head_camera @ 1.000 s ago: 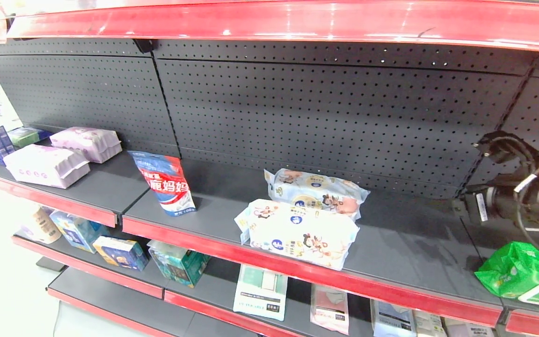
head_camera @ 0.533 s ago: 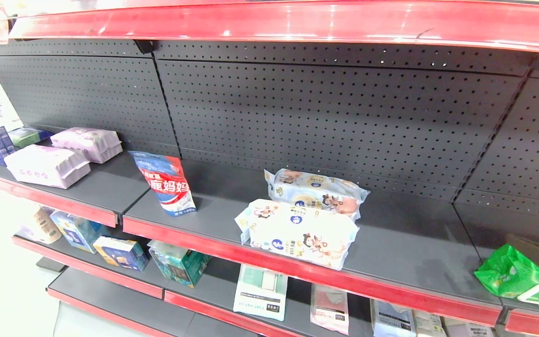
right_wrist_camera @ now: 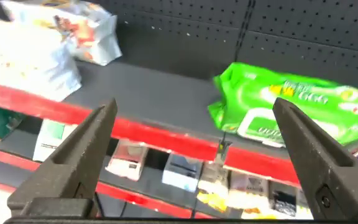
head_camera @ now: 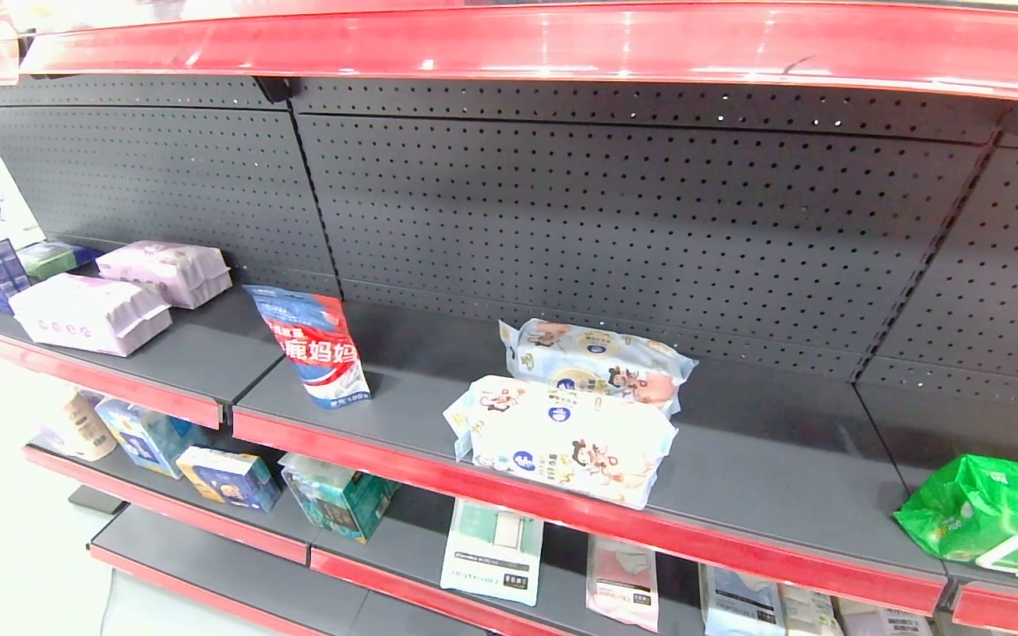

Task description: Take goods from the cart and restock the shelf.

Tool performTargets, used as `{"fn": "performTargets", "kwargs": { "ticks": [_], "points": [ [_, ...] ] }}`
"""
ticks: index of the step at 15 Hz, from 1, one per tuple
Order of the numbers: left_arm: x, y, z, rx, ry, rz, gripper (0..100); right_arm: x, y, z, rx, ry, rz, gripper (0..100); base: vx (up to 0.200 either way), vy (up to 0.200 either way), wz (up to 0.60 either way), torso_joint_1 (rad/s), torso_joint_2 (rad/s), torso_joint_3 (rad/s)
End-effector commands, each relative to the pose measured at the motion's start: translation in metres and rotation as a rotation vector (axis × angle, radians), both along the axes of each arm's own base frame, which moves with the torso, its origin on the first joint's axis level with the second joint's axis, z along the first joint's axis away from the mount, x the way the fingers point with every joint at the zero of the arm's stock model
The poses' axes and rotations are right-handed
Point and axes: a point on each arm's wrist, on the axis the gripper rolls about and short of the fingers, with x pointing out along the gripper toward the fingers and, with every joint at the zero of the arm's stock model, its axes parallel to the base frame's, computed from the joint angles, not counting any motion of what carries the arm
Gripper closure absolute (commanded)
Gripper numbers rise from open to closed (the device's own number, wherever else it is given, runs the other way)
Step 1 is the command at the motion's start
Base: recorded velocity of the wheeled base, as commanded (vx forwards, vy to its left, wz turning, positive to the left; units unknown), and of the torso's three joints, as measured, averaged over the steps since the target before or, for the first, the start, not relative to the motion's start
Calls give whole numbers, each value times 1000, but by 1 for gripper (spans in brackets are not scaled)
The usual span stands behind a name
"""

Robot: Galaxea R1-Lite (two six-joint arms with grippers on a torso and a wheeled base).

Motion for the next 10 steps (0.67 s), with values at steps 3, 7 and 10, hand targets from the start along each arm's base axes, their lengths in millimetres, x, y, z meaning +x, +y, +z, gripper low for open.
{"fn": "performTargets", "kwargs": {
  "ticks": [3,7,10],
  "points": [
    [0,0,0,0,1,1,0,-14,1,-36,46,8,-20,0,0,0,0,0,0,0],
    [0,0,0,0,0,1,0,-14,0,-36,85,6,-41,0,0,0,0,0,0,0],
    [0,0,0,2,1,-4,0,-14,0,-36,83,6,-40,0,0,0,0,0,0,0]
  ]
}}
